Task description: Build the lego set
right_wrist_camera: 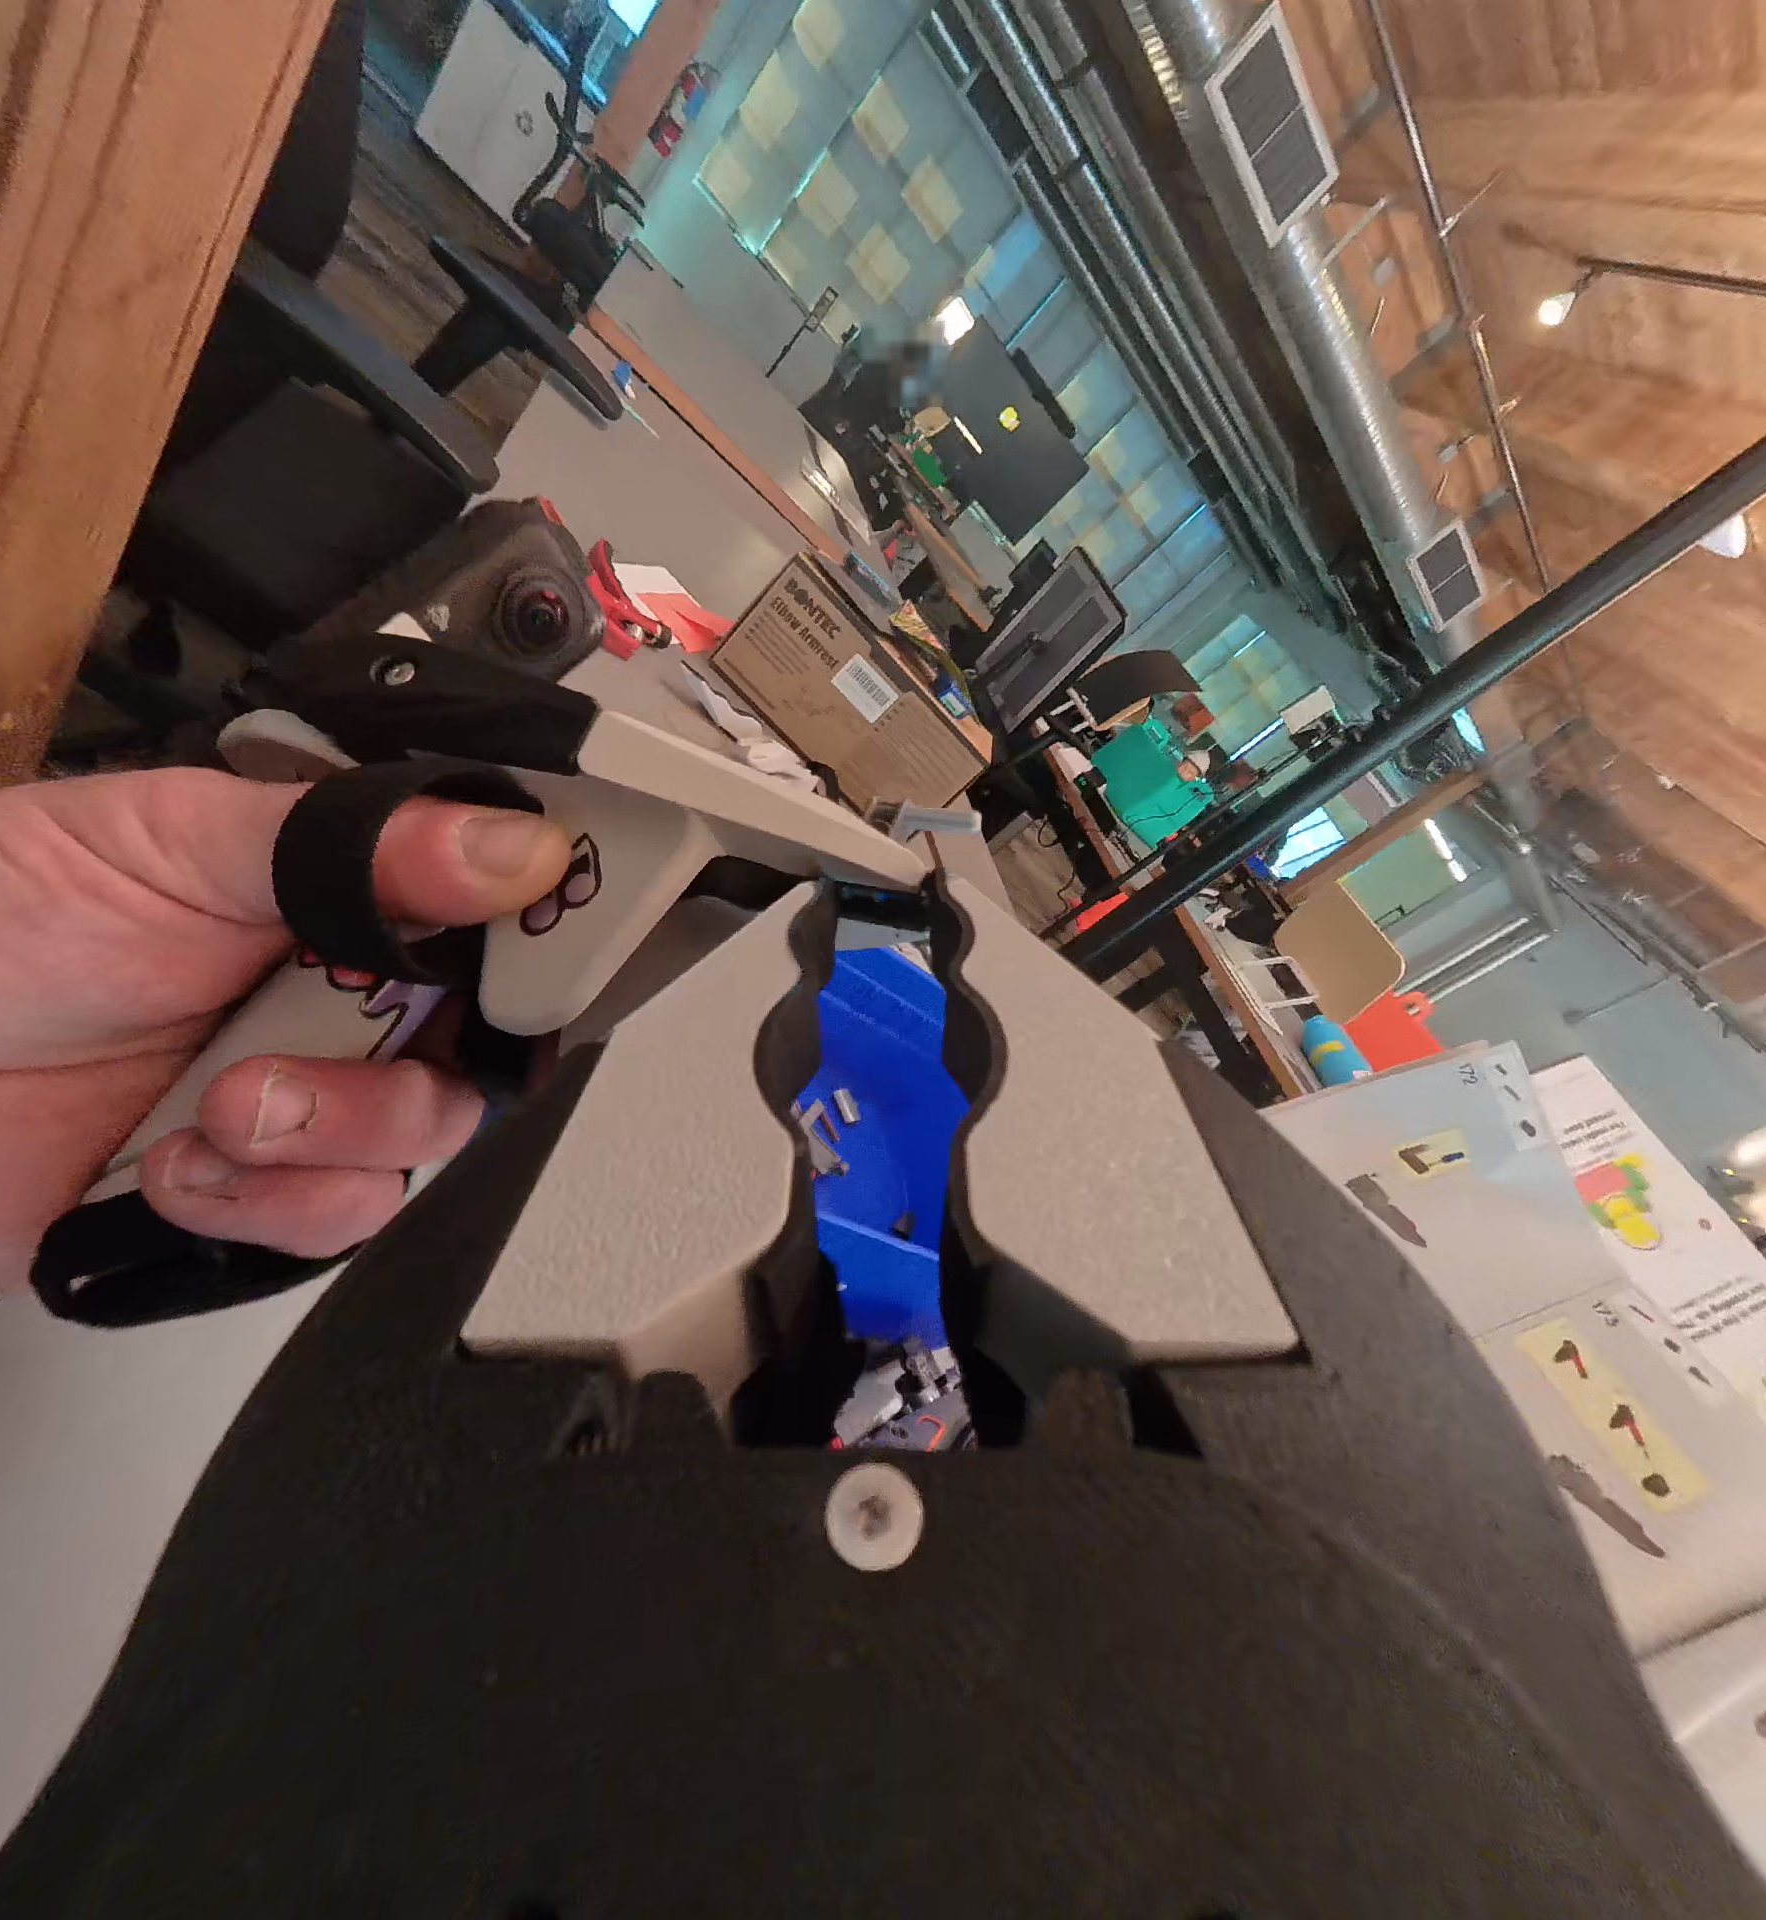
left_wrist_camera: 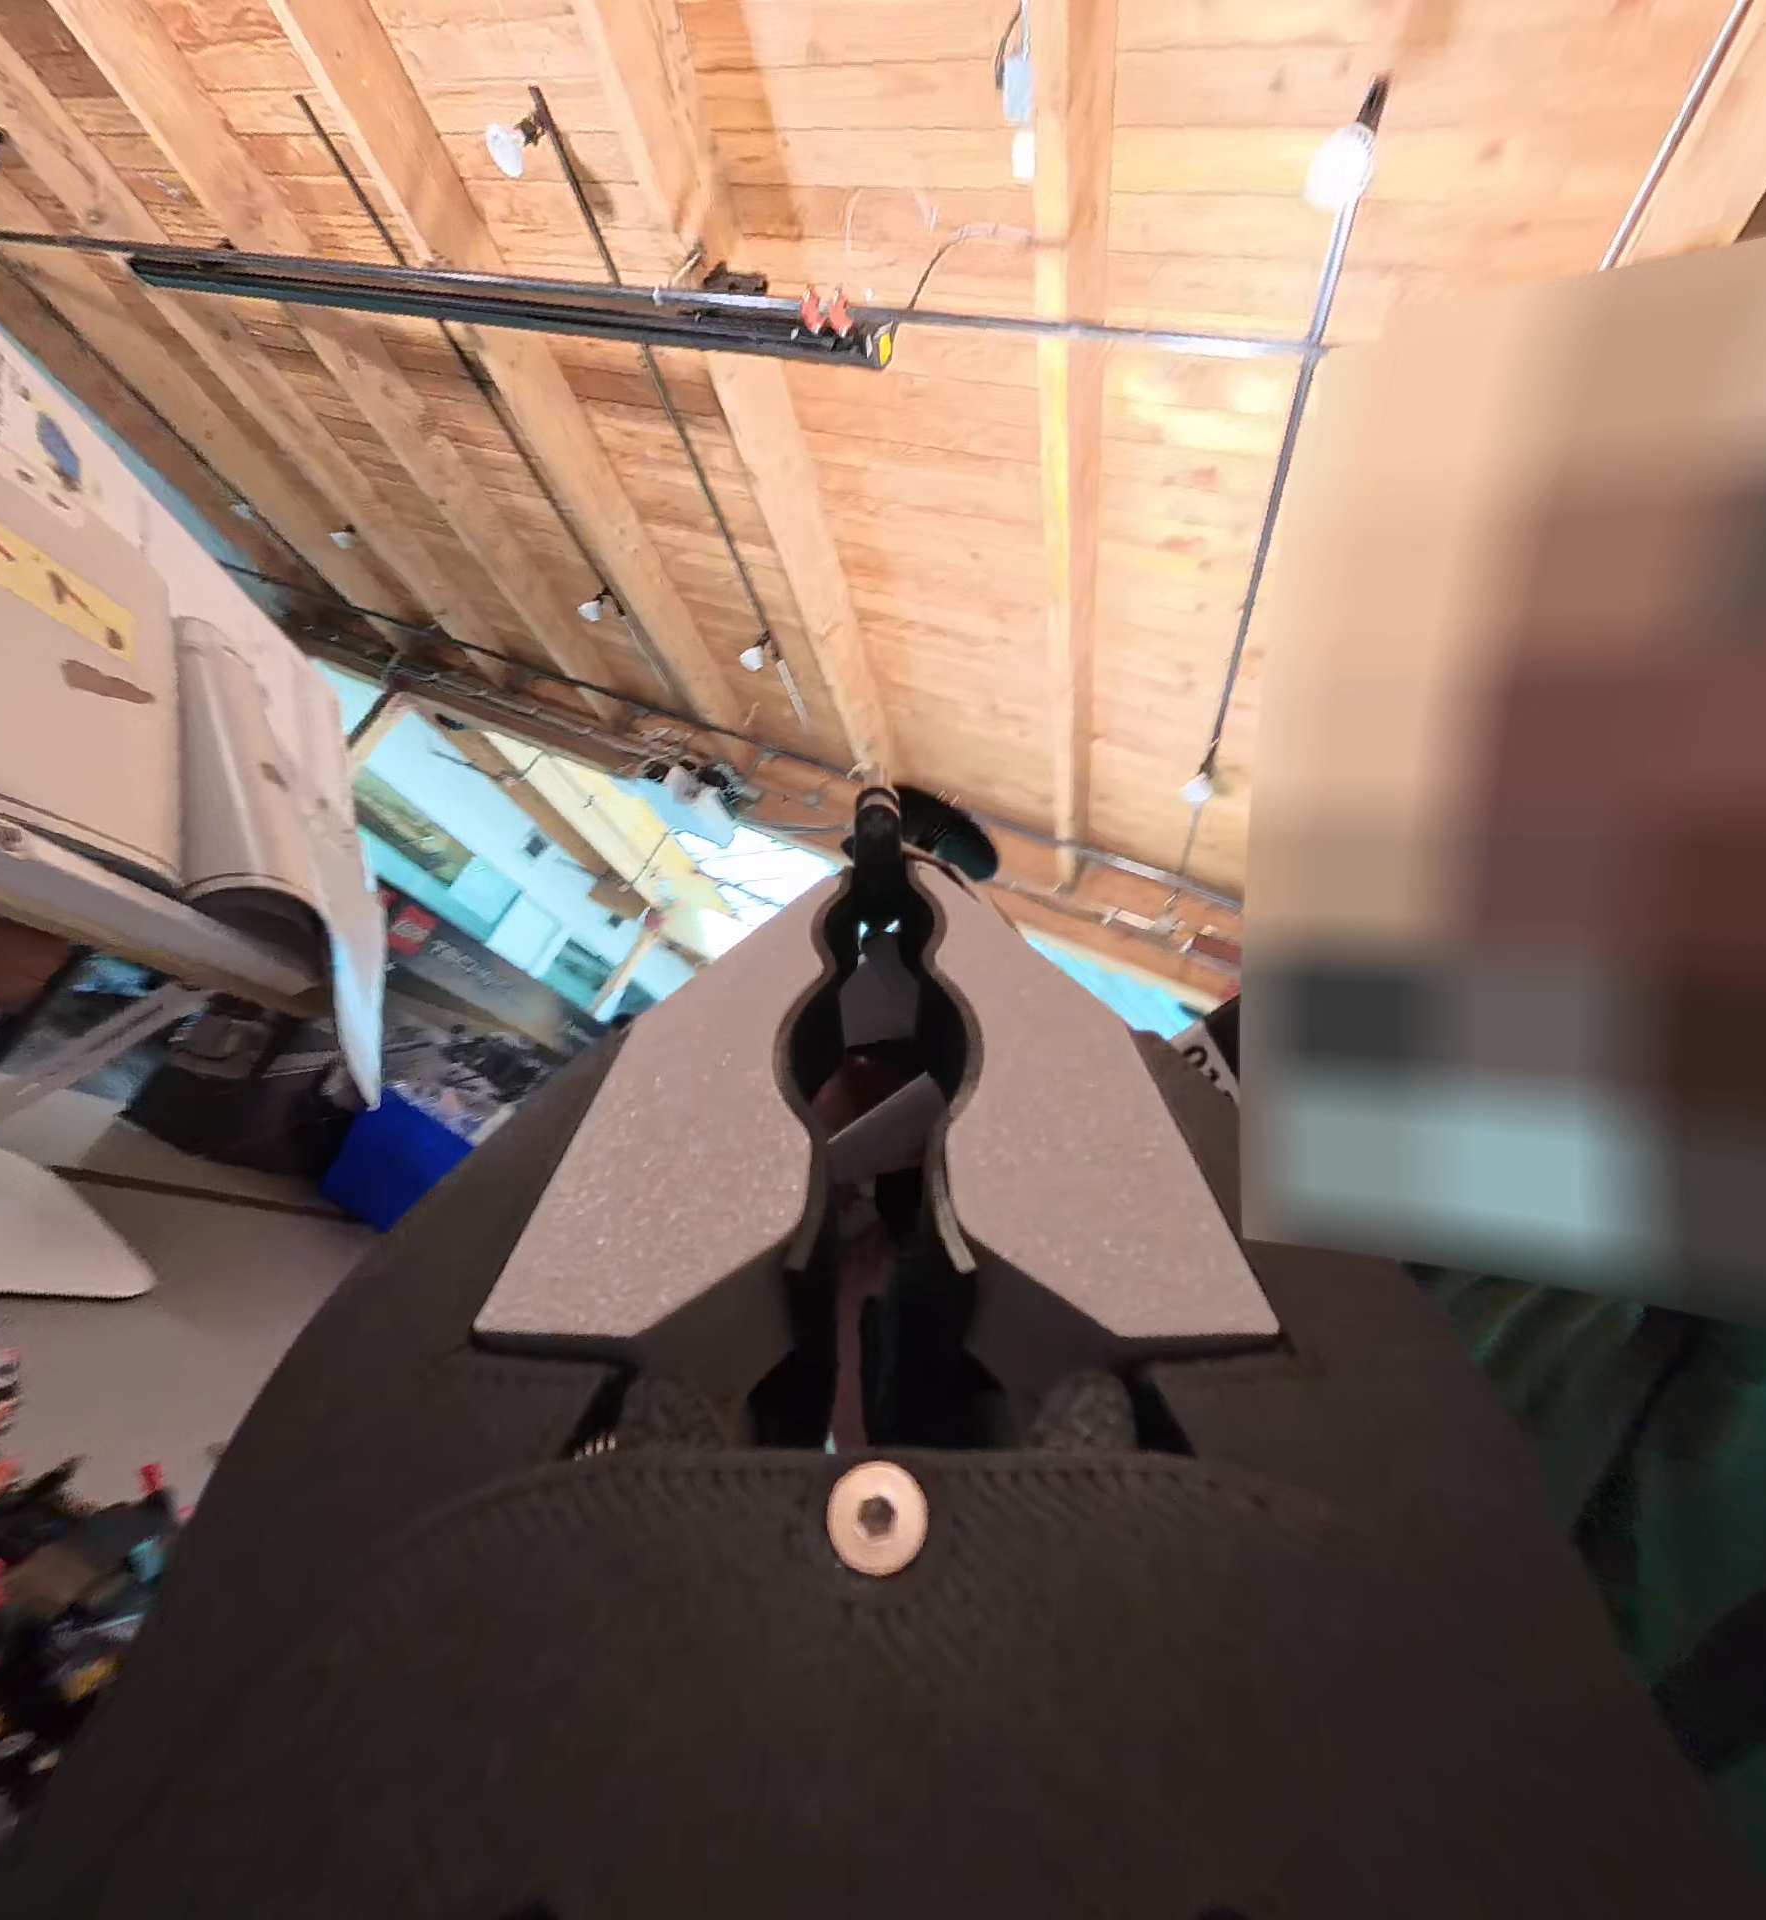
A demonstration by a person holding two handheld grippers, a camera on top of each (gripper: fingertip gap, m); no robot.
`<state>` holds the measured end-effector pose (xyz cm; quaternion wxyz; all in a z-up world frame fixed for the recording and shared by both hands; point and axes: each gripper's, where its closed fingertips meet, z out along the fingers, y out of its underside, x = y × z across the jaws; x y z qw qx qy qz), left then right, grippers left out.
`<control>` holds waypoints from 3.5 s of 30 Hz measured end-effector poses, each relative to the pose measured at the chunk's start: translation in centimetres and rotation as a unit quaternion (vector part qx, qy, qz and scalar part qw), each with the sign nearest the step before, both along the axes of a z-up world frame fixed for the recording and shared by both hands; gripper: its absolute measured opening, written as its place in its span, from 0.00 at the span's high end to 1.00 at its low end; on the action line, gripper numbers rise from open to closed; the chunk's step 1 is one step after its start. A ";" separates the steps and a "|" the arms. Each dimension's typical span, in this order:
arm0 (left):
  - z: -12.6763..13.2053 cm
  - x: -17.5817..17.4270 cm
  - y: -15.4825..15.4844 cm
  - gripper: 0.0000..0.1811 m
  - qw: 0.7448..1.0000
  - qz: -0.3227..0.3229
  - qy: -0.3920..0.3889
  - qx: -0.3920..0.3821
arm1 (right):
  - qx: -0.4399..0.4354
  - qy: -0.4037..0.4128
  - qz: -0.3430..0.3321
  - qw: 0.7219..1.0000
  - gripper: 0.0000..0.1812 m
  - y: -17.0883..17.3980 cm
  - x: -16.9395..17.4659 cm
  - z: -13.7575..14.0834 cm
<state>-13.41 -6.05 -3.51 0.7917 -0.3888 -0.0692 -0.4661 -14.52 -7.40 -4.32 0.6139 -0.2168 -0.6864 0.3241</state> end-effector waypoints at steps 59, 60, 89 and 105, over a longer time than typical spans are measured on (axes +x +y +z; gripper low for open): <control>-1.3 4.4 2.6 0.94 0.948 0.037 0.302 -0.092 | -0.460 -0.134 0.314 0.820 0.99 4.3 5.7 0.0; -1.3 4.5 2.6 0.93 0.950 0.029 0.298 -0.092 | -0.458 -0.135 0.314 0.820 0.99 4.2 5.7 0.0; -2.9 2.3 1.5 0.97 0.924 0.089 0.347 -0.134 | -0.413 -0.173 0.066 0.892 0.81 14.5 8.5 -6.9; -4.7 1.2 0.5 0.97 0.921 0.101 0.345 -0.151 | -0.335 -0.246 -0.017 0.909 0.85 14.8 12.9 -9.7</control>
